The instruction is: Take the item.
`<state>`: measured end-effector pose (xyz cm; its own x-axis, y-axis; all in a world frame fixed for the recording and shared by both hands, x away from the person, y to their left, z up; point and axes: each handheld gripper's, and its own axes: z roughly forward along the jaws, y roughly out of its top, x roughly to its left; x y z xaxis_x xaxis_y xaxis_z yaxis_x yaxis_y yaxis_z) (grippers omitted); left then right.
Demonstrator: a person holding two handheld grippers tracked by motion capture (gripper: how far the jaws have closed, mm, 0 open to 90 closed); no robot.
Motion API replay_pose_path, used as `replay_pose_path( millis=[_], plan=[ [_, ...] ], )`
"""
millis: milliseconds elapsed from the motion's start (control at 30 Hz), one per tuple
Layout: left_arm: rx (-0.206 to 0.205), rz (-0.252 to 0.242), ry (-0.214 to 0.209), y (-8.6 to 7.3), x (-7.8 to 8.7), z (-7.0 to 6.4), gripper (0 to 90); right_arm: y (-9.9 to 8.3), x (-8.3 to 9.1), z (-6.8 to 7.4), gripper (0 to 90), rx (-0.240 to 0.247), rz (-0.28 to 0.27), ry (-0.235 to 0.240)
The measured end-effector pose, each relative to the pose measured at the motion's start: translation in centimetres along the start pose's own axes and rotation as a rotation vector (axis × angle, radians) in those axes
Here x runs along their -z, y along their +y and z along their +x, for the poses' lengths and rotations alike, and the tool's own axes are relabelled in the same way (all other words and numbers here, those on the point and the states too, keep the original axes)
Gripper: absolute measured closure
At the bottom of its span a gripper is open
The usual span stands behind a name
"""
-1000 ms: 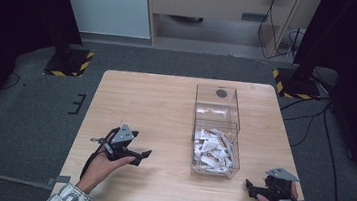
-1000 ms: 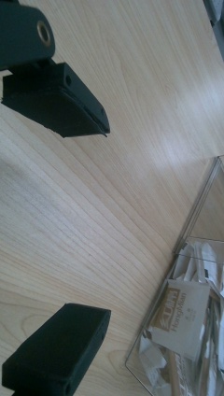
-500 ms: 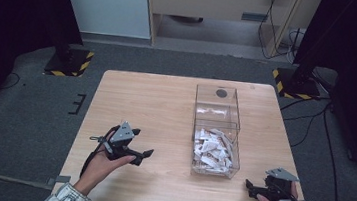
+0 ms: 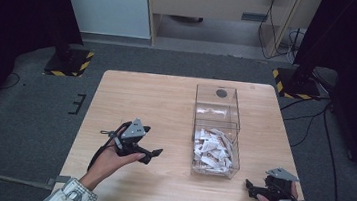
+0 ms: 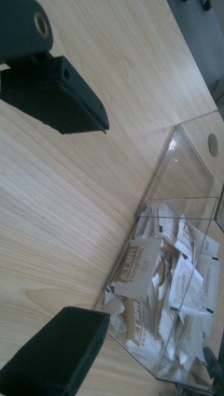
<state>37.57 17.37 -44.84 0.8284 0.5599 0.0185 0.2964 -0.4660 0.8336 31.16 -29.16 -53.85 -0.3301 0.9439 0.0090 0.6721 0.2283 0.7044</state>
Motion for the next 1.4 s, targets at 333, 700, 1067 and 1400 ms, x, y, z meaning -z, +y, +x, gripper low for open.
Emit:
replay_pose_path(
  millis=[333, 700, 1067, 1400],
  plan=[
    [-0.040, 0.020, -0.031, 2.7, -1.9, -0.8, 6.8, 0.0, 0.0, 0.0, 0.8, 0.000, 0.000, 0.000],
    [-0.071, 0.001, -0.043, 6.0, -3.3, -1.8, 6.8, 0.0, 0.0, 0.0, 0.8, -0.002, 0.000, 0.000],
    [-0.117, 0.005, -0.089, 8.9, -5.7, -3.3, 12.4, 0.0, 0.0, 0.0, 0.8, -0.002, 0.000, 0.000],
    [-0.139, -0.002, -0.100, 9.9, -7.7, -4.5, 10.9, 0.0, 0.0, 0.0, 0.8, -0.003, 0.000, 0.000]
  ],
)
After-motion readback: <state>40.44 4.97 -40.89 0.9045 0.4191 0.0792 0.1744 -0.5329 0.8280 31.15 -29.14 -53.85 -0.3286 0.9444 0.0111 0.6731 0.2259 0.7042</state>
